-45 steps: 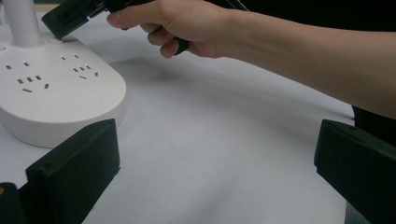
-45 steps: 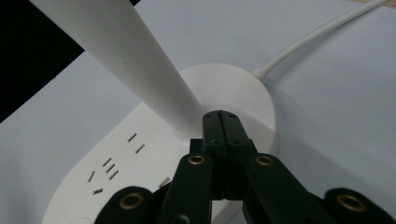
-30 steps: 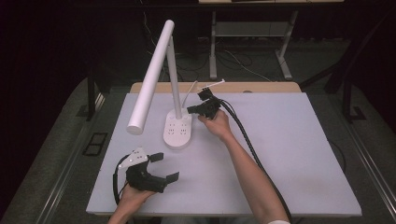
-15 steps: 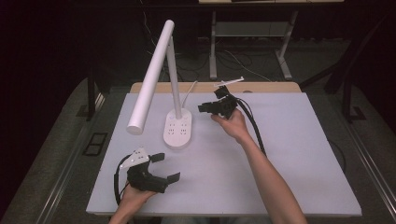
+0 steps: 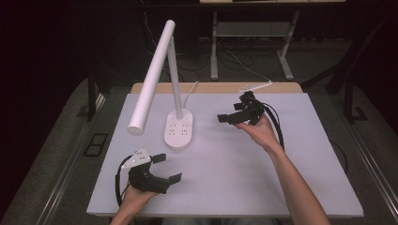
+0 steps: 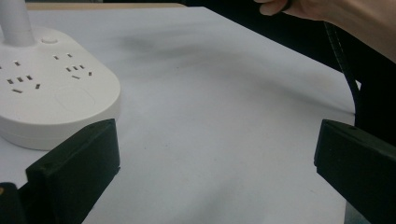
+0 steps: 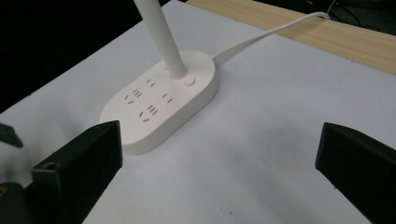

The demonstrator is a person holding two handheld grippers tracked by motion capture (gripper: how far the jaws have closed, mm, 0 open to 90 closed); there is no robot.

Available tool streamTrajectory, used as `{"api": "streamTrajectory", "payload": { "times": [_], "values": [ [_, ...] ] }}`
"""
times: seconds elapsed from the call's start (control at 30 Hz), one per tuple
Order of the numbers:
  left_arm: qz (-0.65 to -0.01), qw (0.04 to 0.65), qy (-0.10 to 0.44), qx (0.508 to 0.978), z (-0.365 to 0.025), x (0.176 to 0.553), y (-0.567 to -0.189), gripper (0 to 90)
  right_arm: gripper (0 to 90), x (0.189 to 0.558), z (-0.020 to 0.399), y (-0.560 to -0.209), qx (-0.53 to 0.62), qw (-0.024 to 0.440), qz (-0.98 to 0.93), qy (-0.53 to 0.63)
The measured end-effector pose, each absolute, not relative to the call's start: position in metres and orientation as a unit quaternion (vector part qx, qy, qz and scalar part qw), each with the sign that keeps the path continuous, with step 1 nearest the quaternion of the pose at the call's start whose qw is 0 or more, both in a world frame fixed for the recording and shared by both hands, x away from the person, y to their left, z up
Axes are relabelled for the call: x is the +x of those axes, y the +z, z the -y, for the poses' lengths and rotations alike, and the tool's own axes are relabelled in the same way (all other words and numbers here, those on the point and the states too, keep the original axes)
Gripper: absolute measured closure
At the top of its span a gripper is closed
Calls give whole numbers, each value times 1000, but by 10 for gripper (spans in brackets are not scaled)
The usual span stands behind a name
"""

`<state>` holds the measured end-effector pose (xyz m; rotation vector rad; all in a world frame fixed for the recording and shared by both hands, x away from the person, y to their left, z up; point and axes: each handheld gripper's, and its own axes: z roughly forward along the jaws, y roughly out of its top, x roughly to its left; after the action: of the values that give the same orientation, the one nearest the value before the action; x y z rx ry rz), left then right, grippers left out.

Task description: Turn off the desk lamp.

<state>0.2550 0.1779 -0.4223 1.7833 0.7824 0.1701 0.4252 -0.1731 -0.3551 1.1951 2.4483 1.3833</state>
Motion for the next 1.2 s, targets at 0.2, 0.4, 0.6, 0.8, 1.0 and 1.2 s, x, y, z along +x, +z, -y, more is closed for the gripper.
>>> {"api": "streamTrajectory", "payload": {
  "times": [0.2,0.4,0.6,0.8,1.0,1.2],
  "values": [
    [-330,558,72,758,-177,255,-422,0,5,400,192,-355,384,53,-805,449],
    [-330,558,73,758,-177,254,-422,0,6,369,209,-360,382,48,-802,457],
    [-328,558,74,759,-176,254,-422,0,6,343,228,-363,382,50,-797,465],
    [-328,555,74,761,-176,254,-422,0,6,316,247,-369,388,58,-789,473],
    [-328,556,74,760,-176,255,-422,0,6,290,271,-384,408,61,-776,478],
    [-328,555,72,761,-174,255,-422,0,6,265,292,-399,438,73,-759,476]
  ]
}}
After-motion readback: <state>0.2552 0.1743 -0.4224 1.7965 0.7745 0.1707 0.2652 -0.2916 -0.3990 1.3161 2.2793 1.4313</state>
